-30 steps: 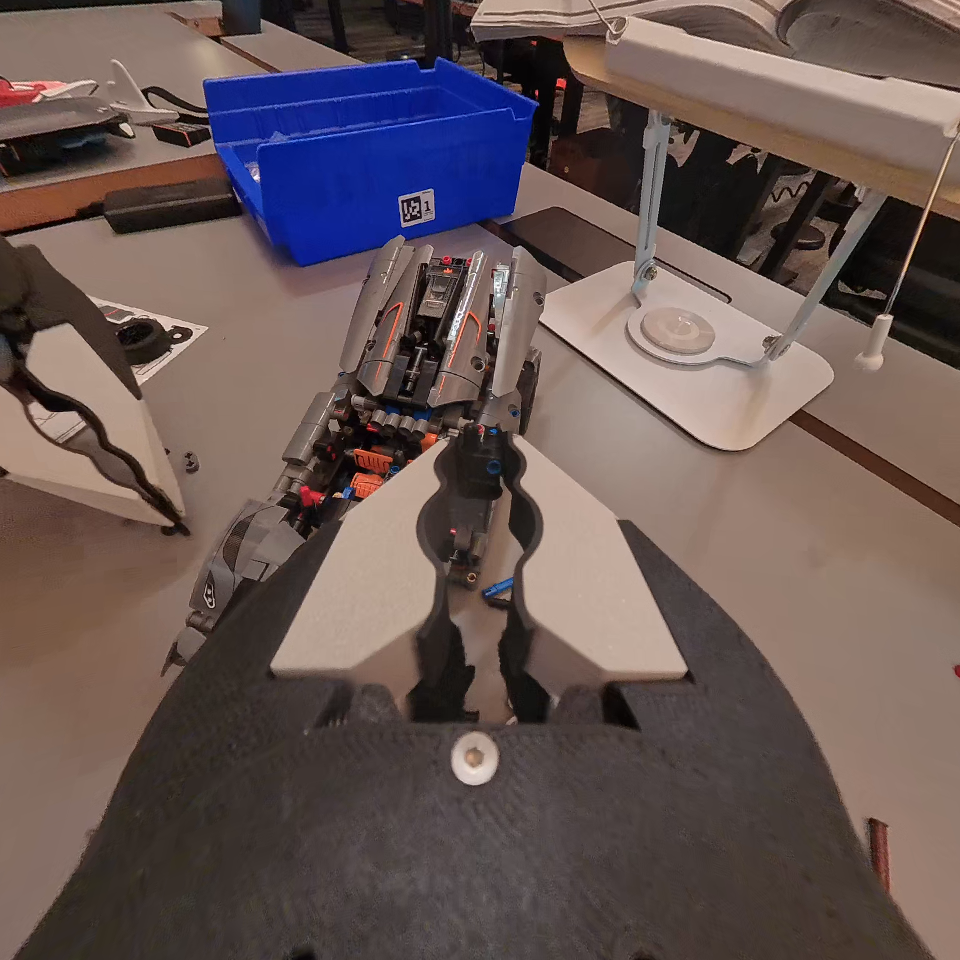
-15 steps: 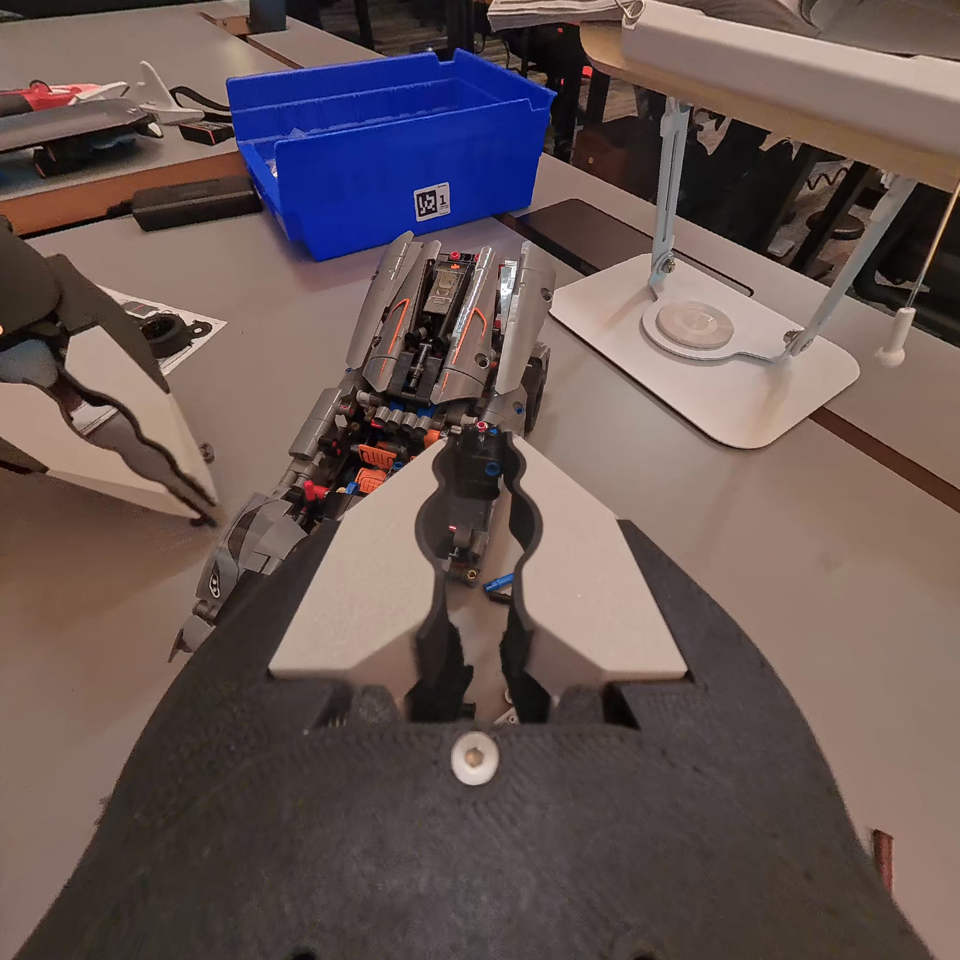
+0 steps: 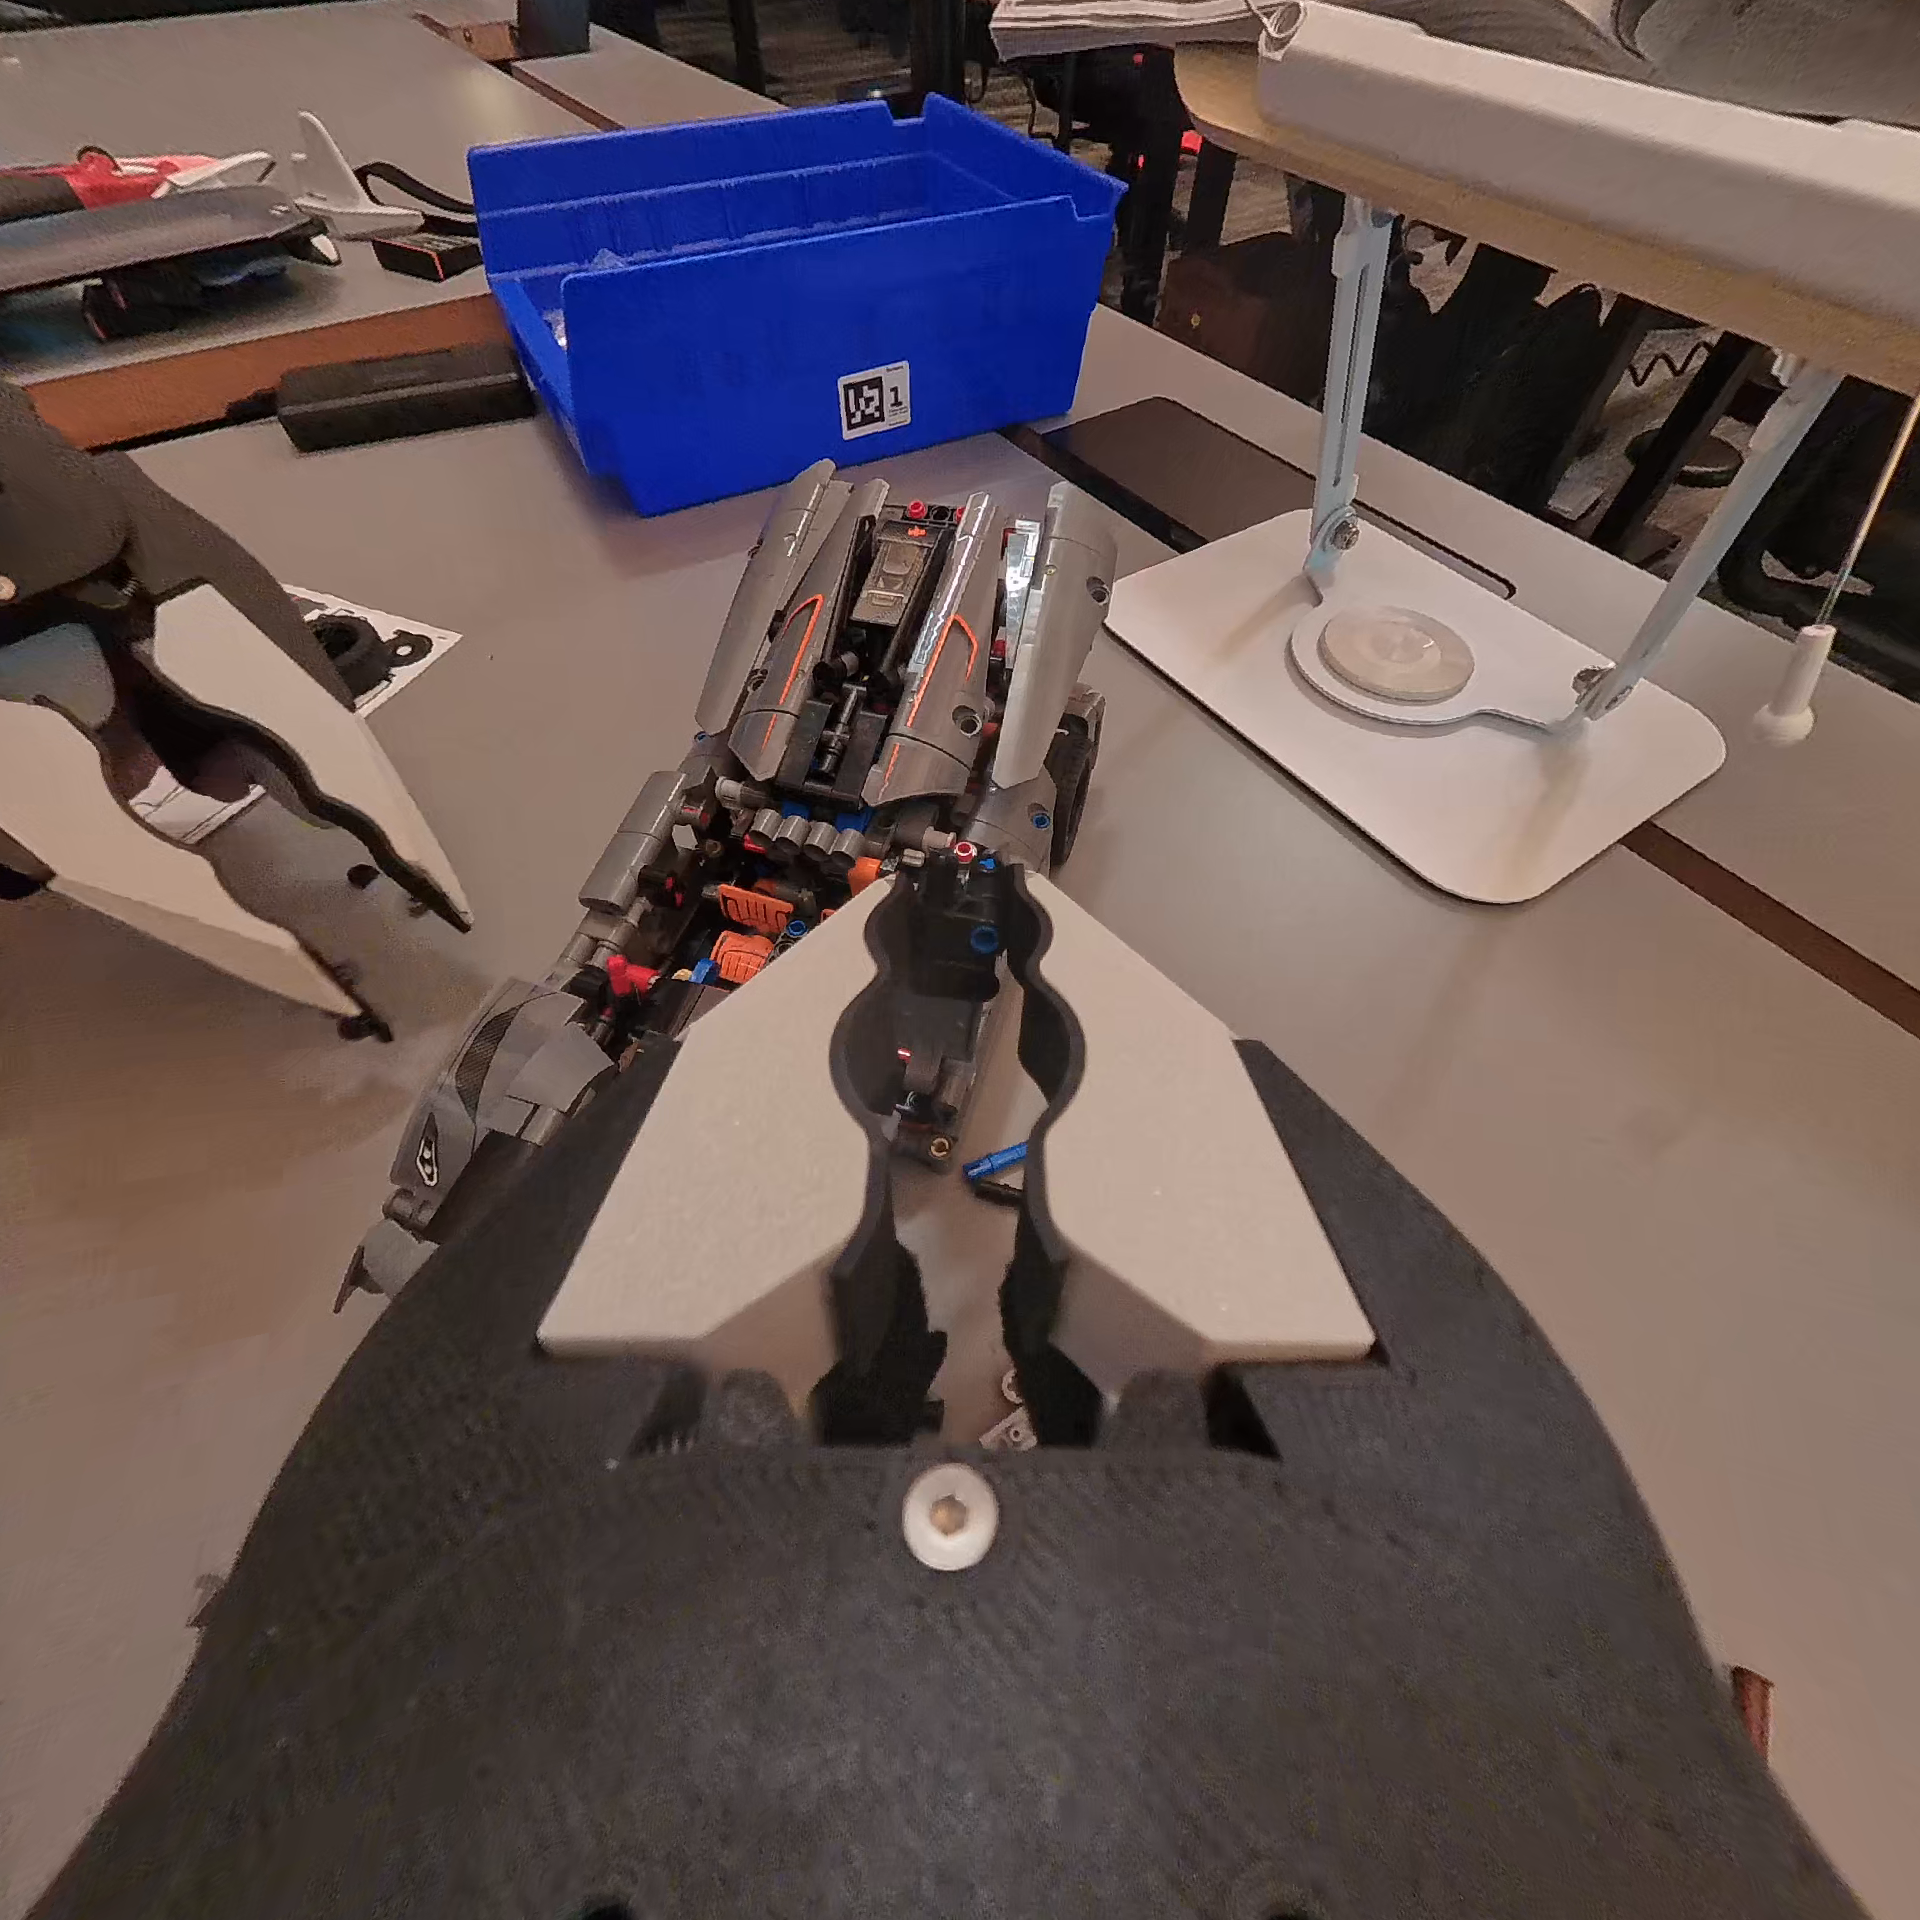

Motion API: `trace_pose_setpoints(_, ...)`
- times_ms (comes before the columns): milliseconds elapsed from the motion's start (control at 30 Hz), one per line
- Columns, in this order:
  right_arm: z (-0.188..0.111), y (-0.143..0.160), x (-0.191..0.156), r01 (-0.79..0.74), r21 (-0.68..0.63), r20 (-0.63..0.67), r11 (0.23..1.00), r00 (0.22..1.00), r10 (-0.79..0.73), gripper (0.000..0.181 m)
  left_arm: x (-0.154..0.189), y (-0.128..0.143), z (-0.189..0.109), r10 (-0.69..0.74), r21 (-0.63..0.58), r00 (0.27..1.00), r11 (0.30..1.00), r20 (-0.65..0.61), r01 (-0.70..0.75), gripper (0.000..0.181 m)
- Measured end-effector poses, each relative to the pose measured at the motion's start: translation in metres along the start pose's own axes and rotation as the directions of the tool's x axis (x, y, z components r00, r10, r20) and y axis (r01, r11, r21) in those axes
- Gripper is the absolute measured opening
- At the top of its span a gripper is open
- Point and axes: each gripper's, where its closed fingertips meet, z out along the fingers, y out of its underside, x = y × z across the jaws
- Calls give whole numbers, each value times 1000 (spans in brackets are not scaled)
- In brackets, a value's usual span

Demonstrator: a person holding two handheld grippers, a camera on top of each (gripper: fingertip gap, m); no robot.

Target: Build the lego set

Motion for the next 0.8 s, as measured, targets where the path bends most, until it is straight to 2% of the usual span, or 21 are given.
trace_pose_setpoints(33, 0, 0, 0, 1, 0, 1, 1000, 1000, -1, 15, -2, 1, 0, -27, 3, 1000, 1000, -2, 27, 40)
trace_pose_setpoints(100, 0, 0, 0, 1, 0, 3, 1000, 1000, -1, 15, -14, 6, 2, -35, -13, 997, 999, 62, 36, 65)
trace_pose_setpoints(133, 0, 0, 0, 1, 0, 4, 1000, 1000, -1, 15, -15, 6, 2, -33, -6, 997, 999, 65, 34, 69)
trace_pose_setpoints(200, 0, 0, 0, 1, 0, 6, 1000, 1000, -1, 15, -19, 10, 4, 28, -36, 993, 999, 118, -24, 69)
trace_pose_setpoints(300, 0, 0, 0, 0, 1, 11, 1000, 1000, 0, 16, -14, 0, 1, 94, 12, 984, 995, 151, -97, 53)
trace_pose_setpoints(367, 0, 0, 0, 5, 1, 9, 1000, 1000, -5, 15, -17, -17, -12, 83, 79, 982, 992, 168, -97, 51)
trace_pose_setpoints(433, 0, 0, -1, 1, 7, 18, 1000, 1000, -1, 16, -21, -43, -30, 93, 171, 977, 977, 194, -127, 38)
trace_pose_setpoints(533, -1, -1, -2, -10, 14, 35, 1000, 999, 9, 17, -22, -79, -39, 128, 221, 970, 960, 205, -173, 37)
trace_pose_setpoints(667, -3, -1, -3, -22, 14, 55, 1000, 998, 21, 19, -22, -120, -17, 198, 225, 956, 943, 216, -246, 49)
trace_pose_setpoints(800, -7, 0, -5, -34, 0, 101, 999, 994, 34, 20, -27, -136, 24, 279, 141, 936, 939, 213, -312, 51)
